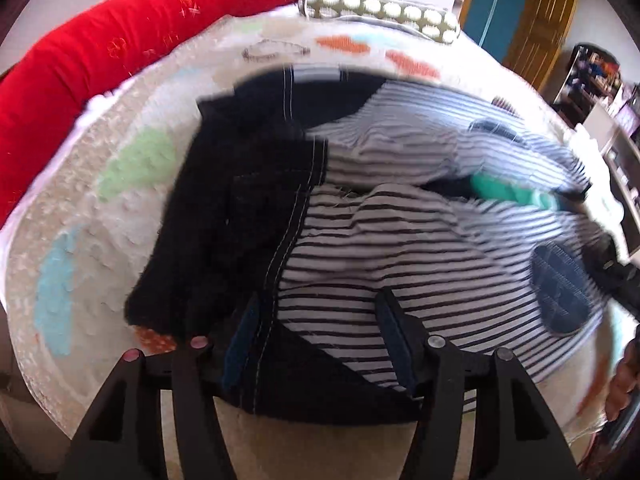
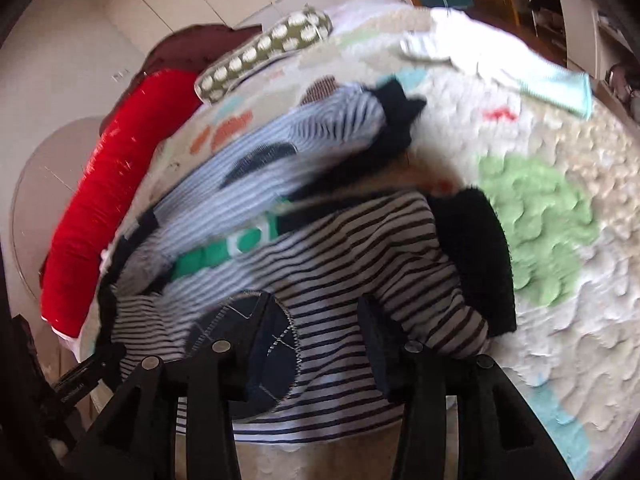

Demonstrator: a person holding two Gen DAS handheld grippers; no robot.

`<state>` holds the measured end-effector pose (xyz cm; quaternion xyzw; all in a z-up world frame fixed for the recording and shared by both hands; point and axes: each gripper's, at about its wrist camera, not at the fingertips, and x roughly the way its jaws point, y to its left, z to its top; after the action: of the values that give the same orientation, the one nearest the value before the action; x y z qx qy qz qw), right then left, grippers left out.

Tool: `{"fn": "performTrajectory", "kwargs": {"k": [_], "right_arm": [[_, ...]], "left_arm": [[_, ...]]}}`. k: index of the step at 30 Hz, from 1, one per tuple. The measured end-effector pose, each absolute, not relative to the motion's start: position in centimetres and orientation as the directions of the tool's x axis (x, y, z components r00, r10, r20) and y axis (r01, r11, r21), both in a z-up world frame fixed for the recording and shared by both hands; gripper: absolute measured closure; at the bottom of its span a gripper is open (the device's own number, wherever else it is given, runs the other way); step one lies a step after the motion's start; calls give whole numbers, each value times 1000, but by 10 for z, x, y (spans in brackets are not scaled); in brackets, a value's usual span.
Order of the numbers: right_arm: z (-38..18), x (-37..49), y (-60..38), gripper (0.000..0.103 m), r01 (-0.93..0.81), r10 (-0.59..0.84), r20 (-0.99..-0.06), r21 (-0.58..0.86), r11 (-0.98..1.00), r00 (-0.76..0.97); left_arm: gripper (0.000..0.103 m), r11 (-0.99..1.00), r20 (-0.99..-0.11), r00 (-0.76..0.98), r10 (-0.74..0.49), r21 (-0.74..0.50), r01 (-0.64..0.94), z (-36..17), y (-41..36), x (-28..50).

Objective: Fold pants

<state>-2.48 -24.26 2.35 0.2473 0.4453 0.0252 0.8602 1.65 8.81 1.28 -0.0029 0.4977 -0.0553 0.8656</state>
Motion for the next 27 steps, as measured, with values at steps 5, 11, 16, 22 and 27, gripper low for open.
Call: {"fn": "performTrajectory", "kwargs": {"k": [5,11,16,22,27], "right_arm": [[48,-19,-244,56,118,243,-771,379,918,589],[93,17,-240,40,3,192,-761,247,969,620],[98,85,-222,39,-97,128,-804,88,991,581],[70,151,-191,39,-269,48,-883,-91,959,468],[46,183,-187,39,-309,-25,-892,-182,934,451]], "left_arm": [[44,968,-843,482,-240,-172,180,48,98,22],[38,977,-801,570,-183,-82,198,88,114,81],[38,959,-832,509,-221,-92,267,70,108,151],[38,932,-881,413,-233,-82,352,32,90,195],[35,906,-906,358,-226,-60,420,15,77,220]]}}
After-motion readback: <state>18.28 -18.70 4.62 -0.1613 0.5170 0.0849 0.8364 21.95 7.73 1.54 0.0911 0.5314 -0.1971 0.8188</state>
